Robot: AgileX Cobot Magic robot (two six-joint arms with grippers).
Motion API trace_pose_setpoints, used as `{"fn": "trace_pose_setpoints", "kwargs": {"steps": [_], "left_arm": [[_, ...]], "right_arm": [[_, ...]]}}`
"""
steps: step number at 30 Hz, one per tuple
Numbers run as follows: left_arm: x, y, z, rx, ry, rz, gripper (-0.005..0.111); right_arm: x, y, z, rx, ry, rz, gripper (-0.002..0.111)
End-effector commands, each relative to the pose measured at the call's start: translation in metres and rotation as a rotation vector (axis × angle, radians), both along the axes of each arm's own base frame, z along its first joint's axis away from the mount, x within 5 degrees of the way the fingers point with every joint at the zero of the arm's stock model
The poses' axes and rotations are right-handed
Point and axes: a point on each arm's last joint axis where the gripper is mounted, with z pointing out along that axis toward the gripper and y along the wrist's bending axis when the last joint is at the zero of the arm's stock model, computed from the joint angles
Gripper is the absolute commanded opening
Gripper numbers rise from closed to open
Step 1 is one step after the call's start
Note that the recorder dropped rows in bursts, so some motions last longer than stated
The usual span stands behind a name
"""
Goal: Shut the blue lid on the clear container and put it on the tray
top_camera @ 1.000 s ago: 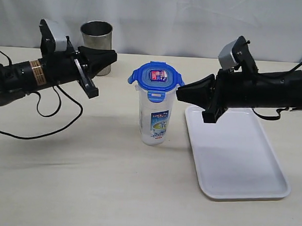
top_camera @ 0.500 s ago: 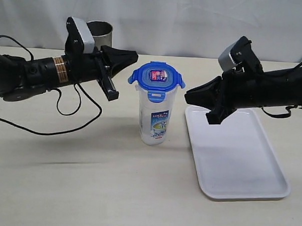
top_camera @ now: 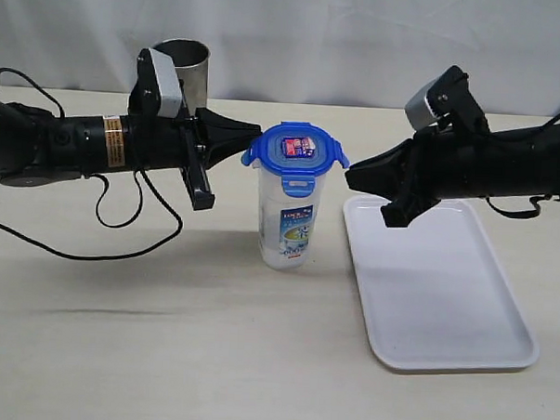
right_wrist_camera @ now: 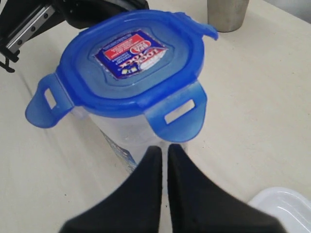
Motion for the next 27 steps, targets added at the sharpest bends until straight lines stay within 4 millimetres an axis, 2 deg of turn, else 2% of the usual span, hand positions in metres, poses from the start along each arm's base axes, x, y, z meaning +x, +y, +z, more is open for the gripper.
{"fn": "trace_pose_setpoints", "kwargs": {"steps": [1, 4, 11, 15, 17, 22, 24, 27], "left_arm": [[0.001, 0.001, 0.005, -0.015, -0.006, -0.005, 0.0], [0.003, 0.005, 0.005, -0.014, -0.005, 0.005, 0.0], [0.01, 0.031, 0.011, -0.091, 0.02, 0.04, 0.0], [0.011, 0.042, 0.012, -0.112, 0.038, 0.039, 0.0], [0.011, 0.043, 0.012, -0.113, 0.04, 0.042, 0.0], [0.011, 0.043, 0.012, -0.113, 0.04, 0.042, 0.0], [0.011, 0.043, 0.012, -0.113, 0.04, 0.042, 0.0], [0.011, 0.043, 0.011, -0.109, 0.047, 0.034, 0.0]], "right_arm": [[0.001, -0.001, 0.003, 0.002, -0.017, -0.006, 0.005], [0.0, -0.001, 0.003, -0.009, -0.022, 0.003, 0.005], [0.002, -0.004, 0.002, -0.04, -0.03, -0.023, 0.005], [-0.005, -0.003, 0.008, -0.052, -0.037, 0.035, 0.005], [-0.009, -0.003, 0.015, -0.053, -0.05, 0.071, 0.005], [-0.005, -0.012, 0.035, 0.089, -0.087, -0.031, 0.005], [-0.003, -0.012, 0.036, 0.128, -0.097, -0.041, 0.005], [0.003, -0.007, 0.027, 0.166, -0.088, -0.055, 0.005]]}}
